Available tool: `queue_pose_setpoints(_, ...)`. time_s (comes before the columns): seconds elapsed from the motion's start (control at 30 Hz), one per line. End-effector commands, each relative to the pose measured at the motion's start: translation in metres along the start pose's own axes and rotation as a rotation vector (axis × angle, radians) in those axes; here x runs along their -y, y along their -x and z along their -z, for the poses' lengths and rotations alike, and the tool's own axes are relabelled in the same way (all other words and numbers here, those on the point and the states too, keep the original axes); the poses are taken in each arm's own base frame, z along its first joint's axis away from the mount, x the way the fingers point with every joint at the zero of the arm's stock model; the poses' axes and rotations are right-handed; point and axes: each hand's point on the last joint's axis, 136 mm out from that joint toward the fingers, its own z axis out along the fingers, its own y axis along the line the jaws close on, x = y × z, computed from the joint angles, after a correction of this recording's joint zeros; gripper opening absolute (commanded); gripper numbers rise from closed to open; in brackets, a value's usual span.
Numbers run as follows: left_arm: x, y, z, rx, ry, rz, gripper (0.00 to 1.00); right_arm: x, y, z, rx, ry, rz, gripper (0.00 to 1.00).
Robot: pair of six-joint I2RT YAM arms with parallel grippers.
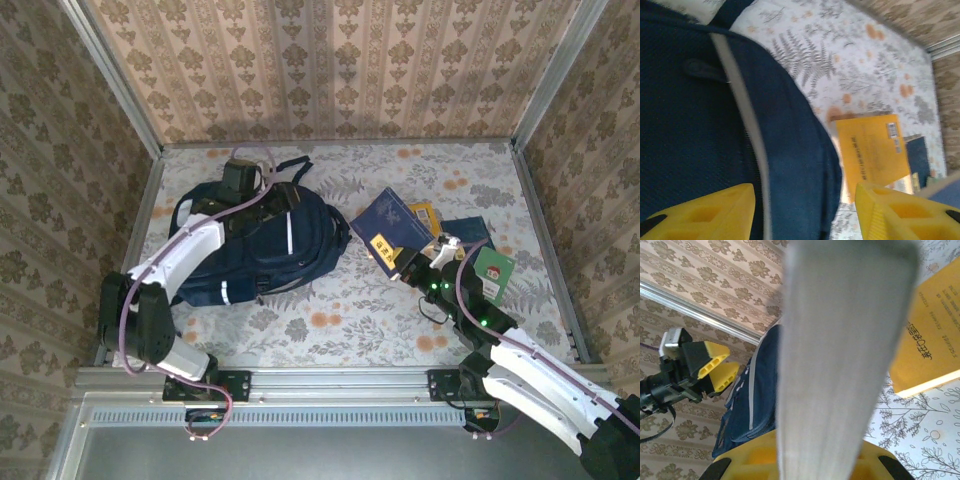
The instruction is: Pack the student bag
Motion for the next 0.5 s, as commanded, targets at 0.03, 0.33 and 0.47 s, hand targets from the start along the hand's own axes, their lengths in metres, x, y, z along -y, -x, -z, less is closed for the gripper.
queue_pose_setpoints(0.03,-0.001,-0.009,-0.016,-0.081,-0.025,-0.053,0.52,-0.005,0.001,0.002,-0.001,0.033,0.023,0.0)
queue_pose_setpoints(0.33,0.005,-0.019,-0.039,-0.153,-0.069,-0.041,0.39,-0.001,-0.002,0.002,-0.013,0.025,0.018,0.0)
queue_pose_setpoints(0.47,-0.003,-0.029,-0.05,-0.19,-0.04,-0.033,0.31,-0.004,0.0,0.002,-0.015,0.031,0.021,0.0)
